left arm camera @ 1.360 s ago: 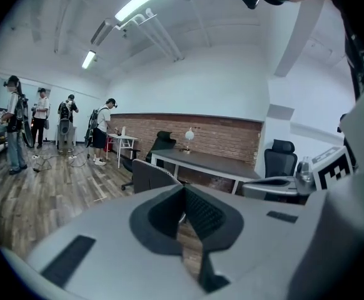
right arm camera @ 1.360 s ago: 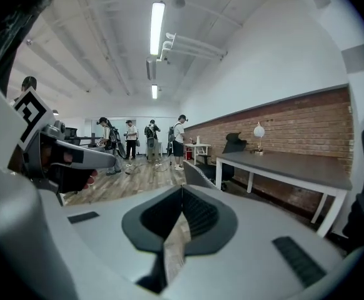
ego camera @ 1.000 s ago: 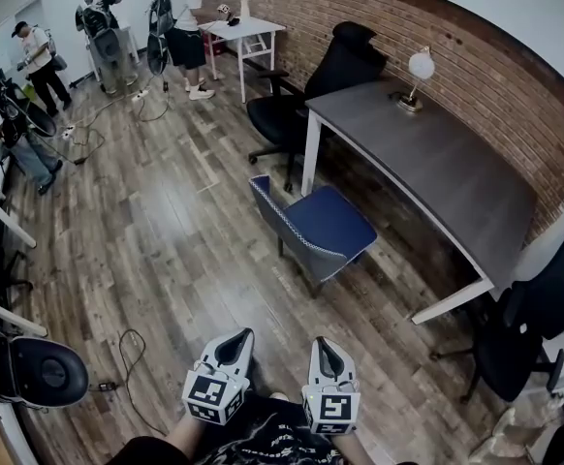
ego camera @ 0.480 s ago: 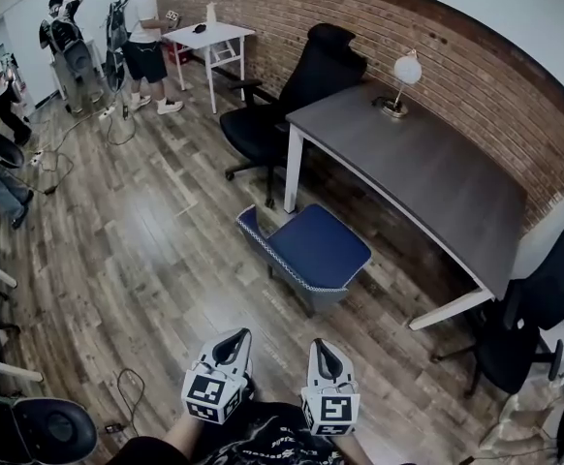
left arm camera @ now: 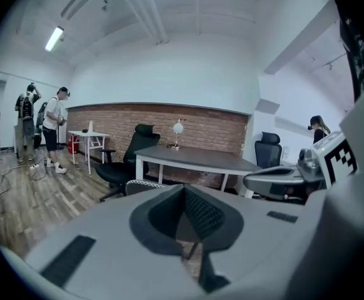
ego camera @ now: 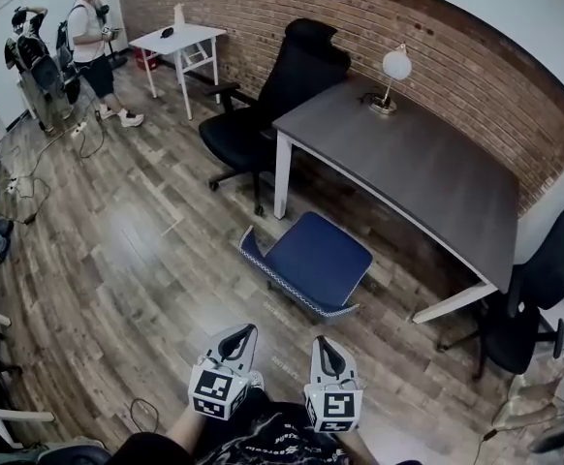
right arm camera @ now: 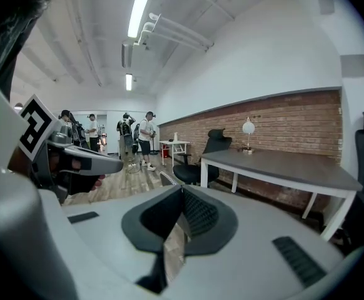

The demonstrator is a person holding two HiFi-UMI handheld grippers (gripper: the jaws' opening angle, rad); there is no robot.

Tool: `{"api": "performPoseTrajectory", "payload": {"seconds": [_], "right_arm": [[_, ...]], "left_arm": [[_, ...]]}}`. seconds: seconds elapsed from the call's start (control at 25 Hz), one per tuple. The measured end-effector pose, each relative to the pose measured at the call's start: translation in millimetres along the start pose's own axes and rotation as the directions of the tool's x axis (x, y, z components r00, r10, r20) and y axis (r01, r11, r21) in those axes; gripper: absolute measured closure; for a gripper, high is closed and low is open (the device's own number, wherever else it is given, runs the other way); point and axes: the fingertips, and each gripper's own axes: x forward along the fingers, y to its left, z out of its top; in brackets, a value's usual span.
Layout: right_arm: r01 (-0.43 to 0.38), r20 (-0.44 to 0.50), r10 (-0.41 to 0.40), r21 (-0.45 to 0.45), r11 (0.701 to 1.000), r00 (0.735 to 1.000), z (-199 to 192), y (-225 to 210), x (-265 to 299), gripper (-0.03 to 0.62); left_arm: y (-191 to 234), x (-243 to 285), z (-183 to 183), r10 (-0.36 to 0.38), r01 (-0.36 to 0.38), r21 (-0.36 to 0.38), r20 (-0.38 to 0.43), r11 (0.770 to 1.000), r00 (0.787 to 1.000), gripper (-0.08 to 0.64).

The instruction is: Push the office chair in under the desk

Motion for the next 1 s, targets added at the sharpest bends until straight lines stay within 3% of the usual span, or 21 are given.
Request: {"api": "performPoseTrajectory", "payload": {"seconds": [0.32, 0.48, 0.72, 1.0], "right_arm": [[0.074, -0.027, -0.073, 0.015, 0.997, 0.997, 0.3, 8.8, 24.1, 0.588], [0.092, -0.034, -0.09, 0.037, 0.995, 0.995, -0.4, 8.2, 30.5, 0.588], [0.086, -0.057, -0.085, 0.018, 0.996, 0.995, 2.0, 0.9, 43.3, 0.586], [0.045, -0.084, -0.044, 0.016, 0.999, 0.995, 10.0, -11.2, 74.6, 0.586]], "left_arm": [[31.8, 15.1, 2.0, -0.077, 0.077, 0.014, -0.011, 0.997, 0.997, 0.554], [48.4, 21.9, 3.7, -0.073, 0.074, 0.044, -0.007, 0.996, 0.997, 0.553], [62.7, 33.7, 6.1, -0.084, 0.085, 0.054, -0.025, 0.995, 0.996, 0.554], [52.0, 60.5, 13.1, -0.156, 0.164, 0.119, -0.07, 0.979, 0.985, 0.552]]}}
